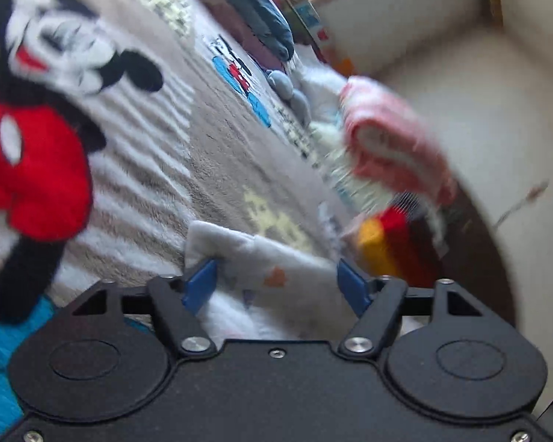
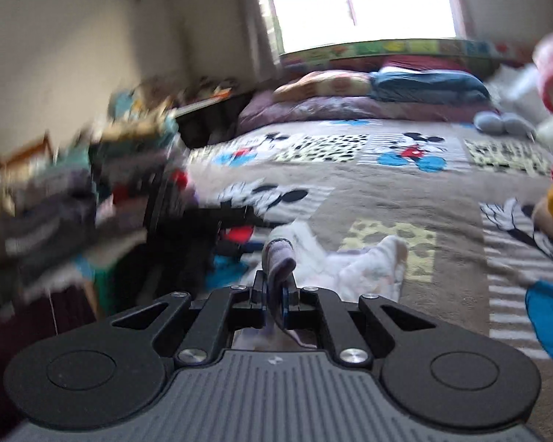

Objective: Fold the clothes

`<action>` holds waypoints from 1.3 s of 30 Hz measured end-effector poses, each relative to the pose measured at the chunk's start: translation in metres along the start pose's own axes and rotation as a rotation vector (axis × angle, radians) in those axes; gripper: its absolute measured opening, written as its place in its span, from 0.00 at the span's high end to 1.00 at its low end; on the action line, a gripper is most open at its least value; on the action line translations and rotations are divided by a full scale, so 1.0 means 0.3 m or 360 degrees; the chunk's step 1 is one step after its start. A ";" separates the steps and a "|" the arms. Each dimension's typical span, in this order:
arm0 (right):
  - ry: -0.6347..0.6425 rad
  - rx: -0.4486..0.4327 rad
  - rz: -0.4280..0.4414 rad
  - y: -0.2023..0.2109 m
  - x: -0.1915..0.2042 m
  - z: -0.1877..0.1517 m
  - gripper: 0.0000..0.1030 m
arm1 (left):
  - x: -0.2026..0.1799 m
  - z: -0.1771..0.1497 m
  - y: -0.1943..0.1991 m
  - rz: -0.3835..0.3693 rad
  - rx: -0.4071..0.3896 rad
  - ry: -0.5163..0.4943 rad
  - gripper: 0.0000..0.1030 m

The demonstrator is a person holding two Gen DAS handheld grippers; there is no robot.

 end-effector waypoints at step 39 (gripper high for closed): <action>0.0170 0.0248 -0.0037 -0.008 0.287 -0.267 0.72 | -0.049 -0.032 -0.003 0.0160 0.0089 -0.0191 0.21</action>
Point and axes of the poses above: each gripper's, at about its wrist camera, not at the fingertips, and y roughly against the way its jaws point, x to its left, z to its top, the point moved 9 cm from there along -y, roughly the way its jaws point, and after that the axes turned 10 degrees about -z, right-handed, at the moved point
